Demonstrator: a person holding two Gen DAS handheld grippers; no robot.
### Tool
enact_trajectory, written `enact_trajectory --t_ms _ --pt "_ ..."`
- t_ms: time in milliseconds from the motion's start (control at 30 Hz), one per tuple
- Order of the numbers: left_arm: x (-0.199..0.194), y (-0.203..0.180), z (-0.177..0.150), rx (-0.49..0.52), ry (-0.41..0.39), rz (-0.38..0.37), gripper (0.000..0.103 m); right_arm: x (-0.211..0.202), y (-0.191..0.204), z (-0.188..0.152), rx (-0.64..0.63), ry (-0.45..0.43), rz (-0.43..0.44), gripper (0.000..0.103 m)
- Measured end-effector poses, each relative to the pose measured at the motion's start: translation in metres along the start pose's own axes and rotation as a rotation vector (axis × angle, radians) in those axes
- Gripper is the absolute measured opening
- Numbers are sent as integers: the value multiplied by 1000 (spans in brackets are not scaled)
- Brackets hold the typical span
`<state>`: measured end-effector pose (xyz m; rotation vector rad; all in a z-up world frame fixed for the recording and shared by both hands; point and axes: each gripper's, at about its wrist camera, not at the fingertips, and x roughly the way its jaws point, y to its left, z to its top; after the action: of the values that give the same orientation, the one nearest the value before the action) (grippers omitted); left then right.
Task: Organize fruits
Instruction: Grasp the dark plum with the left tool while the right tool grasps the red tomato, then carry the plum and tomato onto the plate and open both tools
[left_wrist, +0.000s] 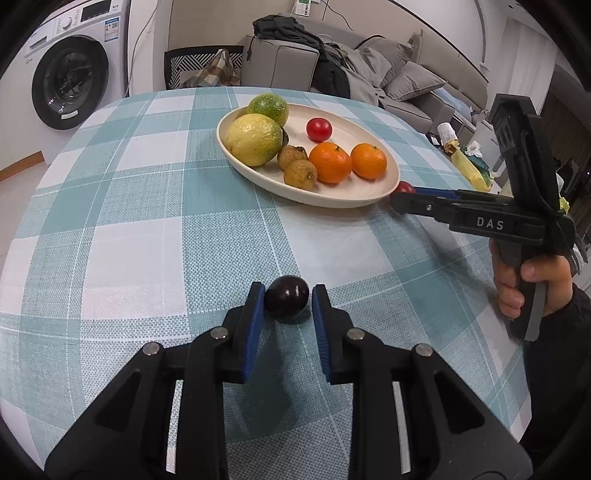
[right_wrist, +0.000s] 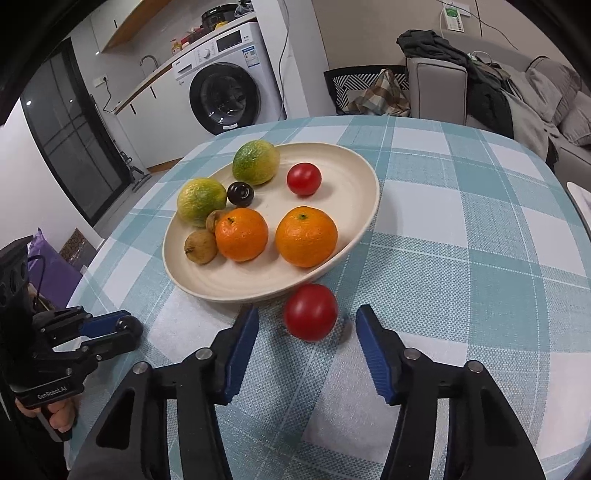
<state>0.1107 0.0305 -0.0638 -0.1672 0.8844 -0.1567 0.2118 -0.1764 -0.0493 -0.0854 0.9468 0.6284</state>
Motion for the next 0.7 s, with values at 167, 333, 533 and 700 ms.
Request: enact_trajectory --t_ms 167,333,533,700 --pt "1 -1 0 2 0 3 22 2 2 1 -11 -2 -19 48" --pt "-1 0 -1 -3 -7 -3 22 3 3 2 -23 0 -28 31" --pt "-5 1 0 -4 -17 -18 22 3 3 1 -28 -3 -30 29" --pt "-7 -1 0 8 -25 -21 22 -1 4 -1 -31 -16 -29 29"
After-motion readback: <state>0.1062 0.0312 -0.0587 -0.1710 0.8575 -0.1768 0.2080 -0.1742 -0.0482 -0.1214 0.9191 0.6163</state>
